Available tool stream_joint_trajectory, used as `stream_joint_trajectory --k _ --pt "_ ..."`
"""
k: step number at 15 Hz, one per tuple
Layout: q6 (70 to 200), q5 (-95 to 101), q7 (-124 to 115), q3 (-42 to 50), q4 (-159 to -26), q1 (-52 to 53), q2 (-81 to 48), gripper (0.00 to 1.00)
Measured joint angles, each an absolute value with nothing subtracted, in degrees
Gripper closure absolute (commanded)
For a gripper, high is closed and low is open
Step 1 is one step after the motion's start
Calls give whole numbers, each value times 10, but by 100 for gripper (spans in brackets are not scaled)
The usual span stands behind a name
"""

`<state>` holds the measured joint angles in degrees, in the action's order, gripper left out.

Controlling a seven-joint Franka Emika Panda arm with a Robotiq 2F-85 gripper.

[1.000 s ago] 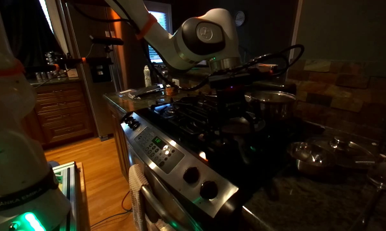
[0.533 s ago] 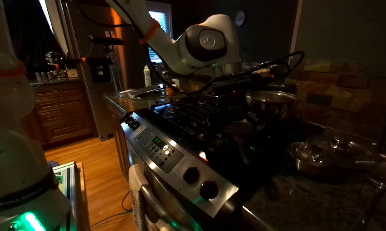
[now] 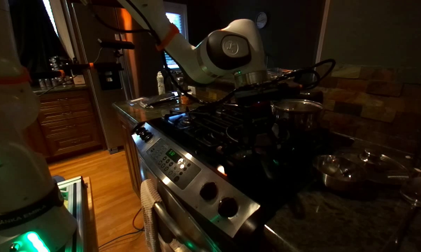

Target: Move the black pan to the left

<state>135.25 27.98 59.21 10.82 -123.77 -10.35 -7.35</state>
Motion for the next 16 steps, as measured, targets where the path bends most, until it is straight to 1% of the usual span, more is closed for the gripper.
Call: stream_joint_trajectory --k 1,2,6,7,8,9,16 --pt "1352 280 592 108 -1237 -104 -74 80" --pt "1352 280 592 108 -1236 -104 -75 82" --pt "1352 279 592 106 -1234 -104 -75 87" --pt "1352 279 593 104 -1233 -104 -74 90" --pt "1352 279 595 101 -1233 -103 -73 96" --pt "1352 279 596 99 -1233 -102 -70 100" --pt "1352 279 613 83 -1238 -95 -60 100"
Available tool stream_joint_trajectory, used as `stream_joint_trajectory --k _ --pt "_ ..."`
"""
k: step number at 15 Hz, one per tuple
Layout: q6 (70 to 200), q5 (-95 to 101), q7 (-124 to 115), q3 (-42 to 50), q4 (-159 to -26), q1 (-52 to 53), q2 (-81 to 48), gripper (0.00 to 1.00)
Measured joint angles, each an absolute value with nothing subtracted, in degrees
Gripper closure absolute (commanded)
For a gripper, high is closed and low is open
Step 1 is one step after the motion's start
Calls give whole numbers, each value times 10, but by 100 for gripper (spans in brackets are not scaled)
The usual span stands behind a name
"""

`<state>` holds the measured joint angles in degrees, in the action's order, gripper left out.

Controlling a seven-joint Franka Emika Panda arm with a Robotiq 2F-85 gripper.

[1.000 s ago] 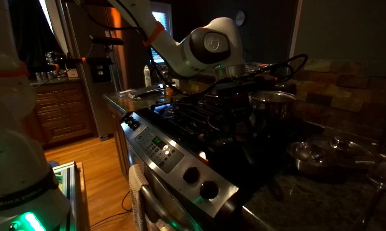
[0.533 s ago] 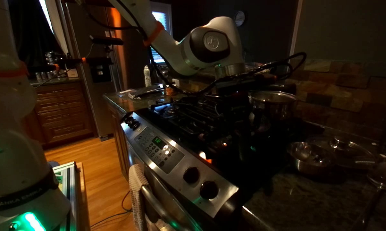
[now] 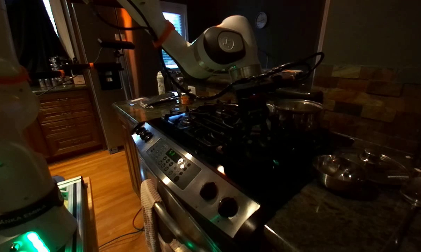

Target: Move the black pan to the left

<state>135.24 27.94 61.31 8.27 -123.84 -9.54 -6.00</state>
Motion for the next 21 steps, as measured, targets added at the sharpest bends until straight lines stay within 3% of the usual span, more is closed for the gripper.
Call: stream_joint_trajectory --k 21 --pt "1359 276 642 61 -1267 -81 -39 98"
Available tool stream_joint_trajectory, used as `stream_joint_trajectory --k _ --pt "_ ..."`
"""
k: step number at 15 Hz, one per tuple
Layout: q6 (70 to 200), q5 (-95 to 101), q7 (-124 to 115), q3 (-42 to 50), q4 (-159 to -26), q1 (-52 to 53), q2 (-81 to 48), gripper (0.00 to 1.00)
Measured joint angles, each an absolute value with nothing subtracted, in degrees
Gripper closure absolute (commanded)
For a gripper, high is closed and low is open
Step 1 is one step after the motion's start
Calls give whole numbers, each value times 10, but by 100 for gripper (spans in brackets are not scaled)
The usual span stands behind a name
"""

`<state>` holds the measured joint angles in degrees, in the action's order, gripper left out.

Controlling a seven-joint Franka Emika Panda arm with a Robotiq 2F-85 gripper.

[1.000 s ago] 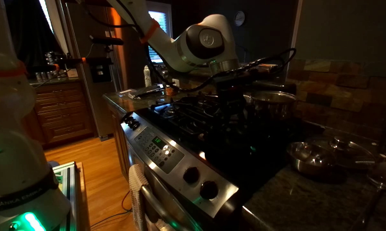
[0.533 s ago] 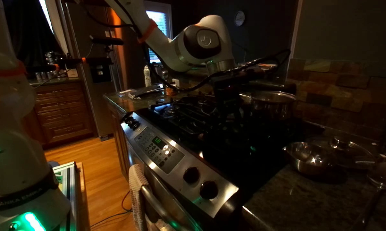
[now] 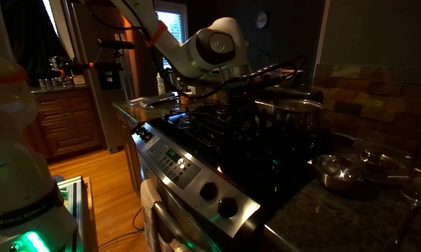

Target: Move the black pan to the left

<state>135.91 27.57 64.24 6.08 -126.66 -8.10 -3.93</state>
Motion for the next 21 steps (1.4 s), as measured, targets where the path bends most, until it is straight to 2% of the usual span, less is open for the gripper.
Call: stream_joint_trajectory --k 1,3,9,10,13,21 --pt "1359 276 643 60 -1267 -81 -39 75" --pt "1359 276 644 60 -1268 -80 -39 69" --pt "1359 276 644 60 -1268 -80 -39 25" --pt "1359 276 643 60 -1268 -80 -39 20" --pt "1359 275 643 60 -1268 -80 -39 14" --pt "1344 225 642 55 -1268 -74 -39 15"
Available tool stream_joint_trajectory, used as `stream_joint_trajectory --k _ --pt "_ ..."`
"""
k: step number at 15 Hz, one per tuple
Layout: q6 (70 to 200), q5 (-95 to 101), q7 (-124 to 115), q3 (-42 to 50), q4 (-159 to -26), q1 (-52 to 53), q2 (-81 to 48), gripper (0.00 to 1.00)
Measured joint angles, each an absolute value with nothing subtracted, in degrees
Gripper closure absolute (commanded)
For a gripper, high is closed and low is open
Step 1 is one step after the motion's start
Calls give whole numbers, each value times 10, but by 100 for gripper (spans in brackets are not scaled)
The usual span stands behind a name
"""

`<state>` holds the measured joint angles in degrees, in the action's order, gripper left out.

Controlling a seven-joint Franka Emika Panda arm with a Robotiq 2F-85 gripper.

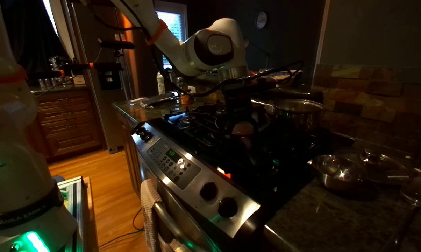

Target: Move the black pan to the left

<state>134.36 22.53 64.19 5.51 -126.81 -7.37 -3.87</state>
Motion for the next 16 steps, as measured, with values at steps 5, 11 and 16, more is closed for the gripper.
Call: stream_joint_trajectory --k 5,11,16 --pt "1332 160 640 48 -1262 -67 -40 23" --pt "1339 141 631 51 -1250 -70 -45 21" --pt "1373 141 629 57 -1245 -75 -58 23"
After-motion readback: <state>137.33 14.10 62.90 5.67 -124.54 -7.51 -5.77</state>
